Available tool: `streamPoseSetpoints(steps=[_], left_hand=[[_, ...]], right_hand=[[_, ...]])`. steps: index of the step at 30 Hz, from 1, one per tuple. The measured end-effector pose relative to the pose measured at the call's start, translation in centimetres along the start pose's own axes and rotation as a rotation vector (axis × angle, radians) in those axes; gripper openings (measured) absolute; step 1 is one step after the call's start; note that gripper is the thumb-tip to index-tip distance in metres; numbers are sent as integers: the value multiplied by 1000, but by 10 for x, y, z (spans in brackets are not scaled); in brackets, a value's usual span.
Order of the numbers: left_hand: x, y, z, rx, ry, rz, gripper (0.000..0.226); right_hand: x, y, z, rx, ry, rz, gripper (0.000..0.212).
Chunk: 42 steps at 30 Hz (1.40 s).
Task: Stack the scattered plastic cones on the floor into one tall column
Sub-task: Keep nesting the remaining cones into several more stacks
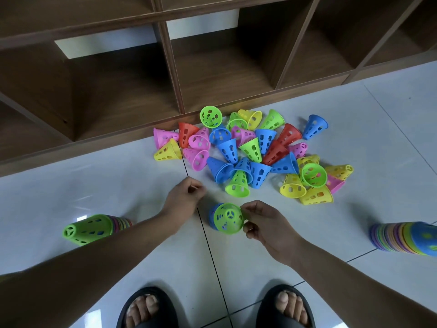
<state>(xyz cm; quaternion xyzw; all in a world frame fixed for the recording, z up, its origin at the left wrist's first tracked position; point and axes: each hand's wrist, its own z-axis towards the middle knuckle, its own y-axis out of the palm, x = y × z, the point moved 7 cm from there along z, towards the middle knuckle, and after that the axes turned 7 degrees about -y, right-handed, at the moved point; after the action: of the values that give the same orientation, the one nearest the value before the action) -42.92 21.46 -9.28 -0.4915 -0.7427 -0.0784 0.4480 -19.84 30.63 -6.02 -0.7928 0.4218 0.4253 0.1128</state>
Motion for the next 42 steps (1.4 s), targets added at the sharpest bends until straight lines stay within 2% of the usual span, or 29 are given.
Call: streamPoseSetpoints(steps=[7, 11, 17, 21, 24, 26, 29, 32, 36, 42], left_hand=[[40, -13, 20, -23, 33, -92, 36], [49, -11, 27, -84, 34, -119, 47], [44, -6, 33, -153, -7, -138, 58], [41, -11, 32, -115, -15, -170, 53], [37, -15, 31, -81, -26, -224, 54], [35, -17, 28, -47, -19, -238, 48], [32, -23, 25, 15, 23, -198, 21], [36, -29, 17, 58, 140, -114, 16], [52, -31, -7, 56, 265, -100, 16], [78, -19, -63, -57, 309, -250, 32]], right_hand=[[0, -19, 11, 45, -7, -156, 15], [-18, -38, 19, 167, -108, -249, 17], [-65, -80, 28, 409, -340, -349, 40], [-77, -104, 37, 494, -312, -421, 55], [-74, -117, 49, 479, -246, -405, 60], [-72, -121, 54, 459, -230, -363, 57], [-73, -122, 53, 447, -244, -321, 41], [-81, -120, 45, 454, -304, -332, 32], [-87, -117, 28, 512, -383, -369, 22], [-84, -98, 0, 522, -425, -390, 11]])
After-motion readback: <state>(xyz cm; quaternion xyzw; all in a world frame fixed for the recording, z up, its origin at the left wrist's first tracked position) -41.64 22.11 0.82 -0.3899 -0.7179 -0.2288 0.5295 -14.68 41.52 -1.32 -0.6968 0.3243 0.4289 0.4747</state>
